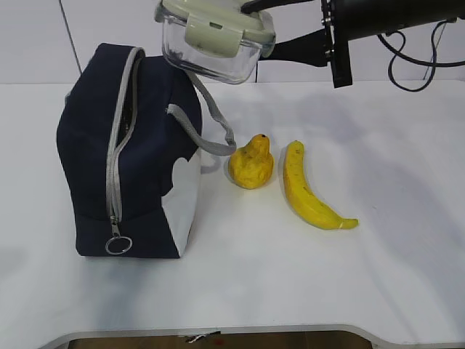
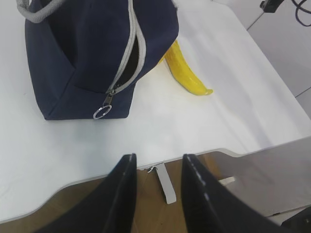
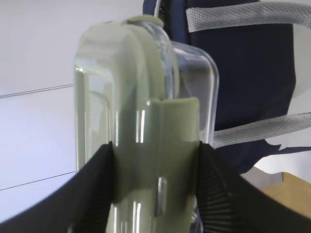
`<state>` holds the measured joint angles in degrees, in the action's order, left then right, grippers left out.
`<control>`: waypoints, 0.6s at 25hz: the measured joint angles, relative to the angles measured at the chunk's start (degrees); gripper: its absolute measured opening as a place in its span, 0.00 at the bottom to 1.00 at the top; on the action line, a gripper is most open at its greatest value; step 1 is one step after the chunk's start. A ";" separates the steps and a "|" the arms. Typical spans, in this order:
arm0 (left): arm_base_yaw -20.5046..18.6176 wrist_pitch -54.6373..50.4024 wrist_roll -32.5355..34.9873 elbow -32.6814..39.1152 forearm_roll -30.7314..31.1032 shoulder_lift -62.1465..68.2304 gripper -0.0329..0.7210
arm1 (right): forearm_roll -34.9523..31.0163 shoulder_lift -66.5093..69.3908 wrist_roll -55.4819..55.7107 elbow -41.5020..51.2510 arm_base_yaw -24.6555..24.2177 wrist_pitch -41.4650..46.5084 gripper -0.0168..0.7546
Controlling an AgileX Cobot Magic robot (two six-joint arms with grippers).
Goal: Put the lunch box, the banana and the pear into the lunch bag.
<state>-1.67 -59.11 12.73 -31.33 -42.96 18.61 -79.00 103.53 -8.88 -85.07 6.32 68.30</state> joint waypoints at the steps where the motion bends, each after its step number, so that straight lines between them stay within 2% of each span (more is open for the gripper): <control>1: 0.00 0.00 0.28 -0.52 0.00 0.48 0.36 | 0.00 0.00 -0.26 0.00 0.00 0.00 0.52; 8: 0.00 0.00 1.93 -6.06 0.00 6.17 0.36 | 0.00 0.00 -1.78 0.00 0.00 0.00 0.52; 15: 0.00 0.30 4.25 -10.29 0.00 17.21 0.38 | 0.00 0.00 -3.16 0.00 0.25 0.00 0.52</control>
<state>-1.67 -58.81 16.99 -41.62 -42.96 35.82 -79.00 103.53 -12.04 -85.07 6.57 68.30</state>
